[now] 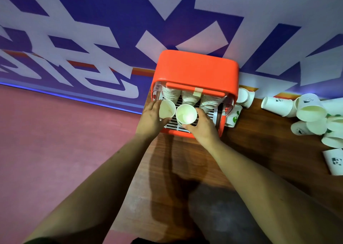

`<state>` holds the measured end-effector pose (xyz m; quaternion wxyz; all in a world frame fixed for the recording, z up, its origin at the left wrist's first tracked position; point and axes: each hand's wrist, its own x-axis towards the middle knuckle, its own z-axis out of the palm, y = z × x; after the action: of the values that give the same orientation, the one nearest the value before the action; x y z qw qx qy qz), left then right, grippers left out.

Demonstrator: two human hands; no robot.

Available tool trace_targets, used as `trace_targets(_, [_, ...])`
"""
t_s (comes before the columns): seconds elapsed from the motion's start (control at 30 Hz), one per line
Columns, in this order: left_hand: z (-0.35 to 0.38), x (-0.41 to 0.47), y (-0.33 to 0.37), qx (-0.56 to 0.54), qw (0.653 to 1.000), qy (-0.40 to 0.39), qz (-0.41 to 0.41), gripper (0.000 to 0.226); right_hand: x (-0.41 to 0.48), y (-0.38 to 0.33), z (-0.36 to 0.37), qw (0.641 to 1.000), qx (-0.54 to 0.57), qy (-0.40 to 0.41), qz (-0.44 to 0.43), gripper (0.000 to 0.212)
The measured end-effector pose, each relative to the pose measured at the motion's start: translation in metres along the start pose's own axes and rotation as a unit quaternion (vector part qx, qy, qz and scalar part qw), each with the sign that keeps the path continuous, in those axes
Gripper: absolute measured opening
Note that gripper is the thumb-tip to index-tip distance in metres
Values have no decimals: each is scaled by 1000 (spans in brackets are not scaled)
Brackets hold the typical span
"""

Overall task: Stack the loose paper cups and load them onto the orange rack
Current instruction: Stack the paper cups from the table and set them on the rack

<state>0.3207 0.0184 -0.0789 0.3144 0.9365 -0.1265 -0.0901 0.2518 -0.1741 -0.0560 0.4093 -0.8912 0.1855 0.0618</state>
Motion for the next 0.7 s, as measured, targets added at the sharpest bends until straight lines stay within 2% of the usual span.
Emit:
trace_targets(0.1, [-1,-2,2,-1,1000,6,7,74,0,-2,-2,1000,-19,-18,4,72])
trace_targets(0.27, [-9,-17,19,-10,999,37,-16,66,-8,-1,-19,998,-14,-59,26,91])
trace_targets(0.33, [-11,-27,32,-16,998,62,-15,54,-17,5,-32,998,6,-54,27,82])
trace_targets(0.43, [-8,-42,63,-39,997,71,14,40,-34,21,-58,998,46,-31,22,59])
trace_targets(0.57, [12,-56,113,-67,994,23,83,29,-45,62,-97,997,48,30,48,33])
trace_targets(0.7, [48,-60,161,-78,985,-65,139,26,-45,108,-137,992,37,69,98,30])
